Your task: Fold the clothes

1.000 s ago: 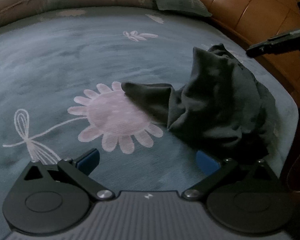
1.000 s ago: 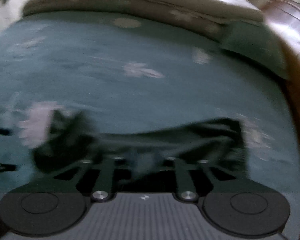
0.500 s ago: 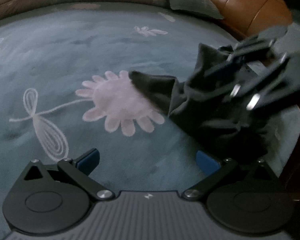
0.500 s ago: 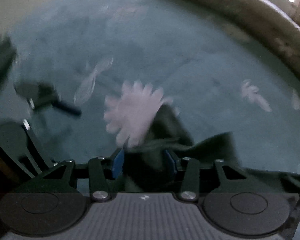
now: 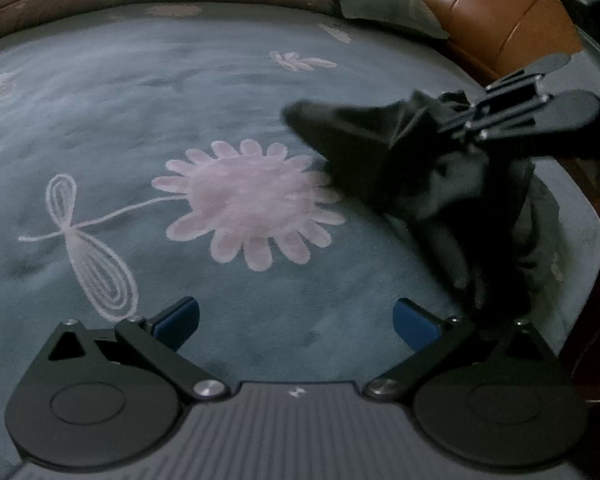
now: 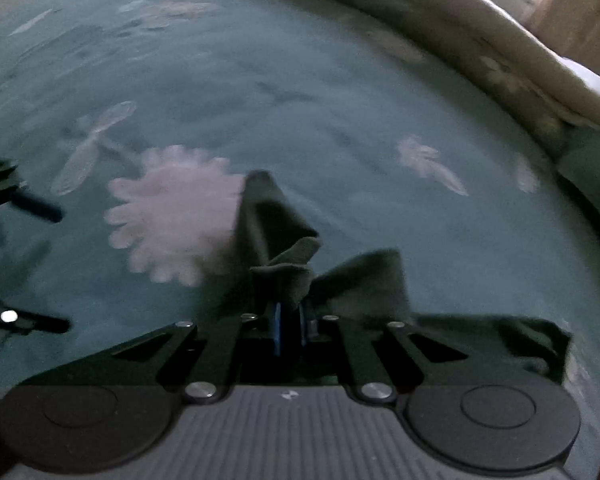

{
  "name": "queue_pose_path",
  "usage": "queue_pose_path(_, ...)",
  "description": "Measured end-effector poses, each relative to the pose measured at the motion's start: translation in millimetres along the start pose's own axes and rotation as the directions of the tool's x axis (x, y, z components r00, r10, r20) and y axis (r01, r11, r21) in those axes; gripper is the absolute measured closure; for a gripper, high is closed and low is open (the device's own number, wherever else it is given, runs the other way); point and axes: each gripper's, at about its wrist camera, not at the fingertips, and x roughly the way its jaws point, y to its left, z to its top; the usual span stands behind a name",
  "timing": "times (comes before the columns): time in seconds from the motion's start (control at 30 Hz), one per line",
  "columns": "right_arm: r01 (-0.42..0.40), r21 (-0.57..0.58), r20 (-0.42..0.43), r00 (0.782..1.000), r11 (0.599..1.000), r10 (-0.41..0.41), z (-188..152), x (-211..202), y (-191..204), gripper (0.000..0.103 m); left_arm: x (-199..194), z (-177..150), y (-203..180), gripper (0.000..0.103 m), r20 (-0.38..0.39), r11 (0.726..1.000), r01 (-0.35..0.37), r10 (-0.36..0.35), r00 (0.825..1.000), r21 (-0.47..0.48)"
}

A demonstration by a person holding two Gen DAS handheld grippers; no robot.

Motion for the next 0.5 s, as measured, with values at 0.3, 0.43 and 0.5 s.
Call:
queue_pose_path(0.3, 0.122, 0.193, -0.063, 0.992, 0.974, -0.112, -26, 2, -75, 0.091, 1, 3, -3, 0.001, 0.001, 1.000, 0.021, -0.021, 1.000, 0.011)
queue_pose_path(0.43, 0.154, 0.250, -0.097, 0.986, 0.956, -0.134, -42, 9, -88, 0.084, 4, 12, -1, 0.001, 0.006, 0.997, 0.067, -0.067, 0.998, -0.031)
queue_pose_path(0.5, 0.154, 0.280, -0.085, 0.987, 0.948, -0.135, -46, 6, -89, 0.083, 4, 19, -5, 0.001, 0.019, 0.996, 0.085, -0.085, 0.996, -0.026)
